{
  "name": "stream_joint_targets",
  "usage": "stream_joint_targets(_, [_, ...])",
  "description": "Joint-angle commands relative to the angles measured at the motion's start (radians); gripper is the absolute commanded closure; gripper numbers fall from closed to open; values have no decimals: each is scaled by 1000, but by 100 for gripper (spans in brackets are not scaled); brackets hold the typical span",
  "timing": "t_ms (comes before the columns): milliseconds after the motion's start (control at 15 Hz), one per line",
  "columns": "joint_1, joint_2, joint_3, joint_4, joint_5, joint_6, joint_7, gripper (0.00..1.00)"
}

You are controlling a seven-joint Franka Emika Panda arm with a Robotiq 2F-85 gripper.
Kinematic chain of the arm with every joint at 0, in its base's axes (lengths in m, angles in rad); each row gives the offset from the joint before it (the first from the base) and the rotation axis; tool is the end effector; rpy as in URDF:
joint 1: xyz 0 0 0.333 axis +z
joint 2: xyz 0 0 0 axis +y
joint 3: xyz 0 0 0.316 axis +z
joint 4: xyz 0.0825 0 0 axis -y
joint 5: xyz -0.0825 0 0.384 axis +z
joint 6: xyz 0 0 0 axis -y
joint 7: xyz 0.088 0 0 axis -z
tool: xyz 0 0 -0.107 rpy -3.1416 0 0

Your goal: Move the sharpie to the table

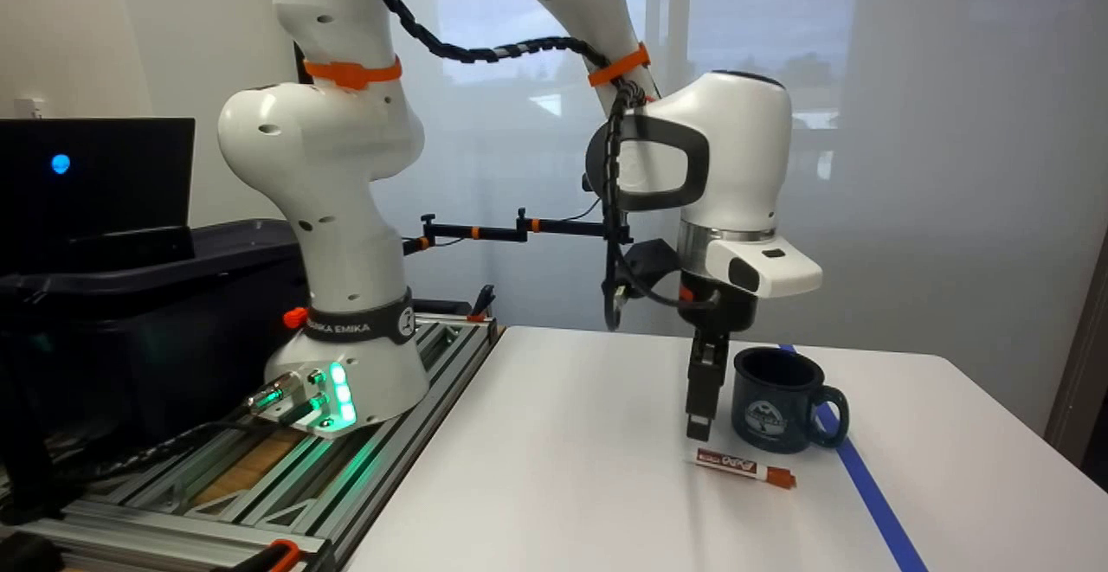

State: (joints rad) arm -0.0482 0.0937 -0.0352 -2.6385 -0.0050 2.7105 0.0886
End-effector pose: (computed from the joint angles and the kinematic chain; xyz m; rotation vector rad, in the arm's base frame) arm 0.4244 -0.0356 0.2116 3.1250 -0.2620 -0.0339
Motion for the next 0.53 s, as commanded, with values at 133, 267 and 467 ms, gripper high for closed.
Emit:
stream_joint_targets(133, [6,-203,-8,17,-236,-237,90,0])
stream_joint_targets(267, [2,-228,11,39,-300,-280,74,0])
stream_joint_targets(467, [1,-250,25,51,-327,-275,39,0])
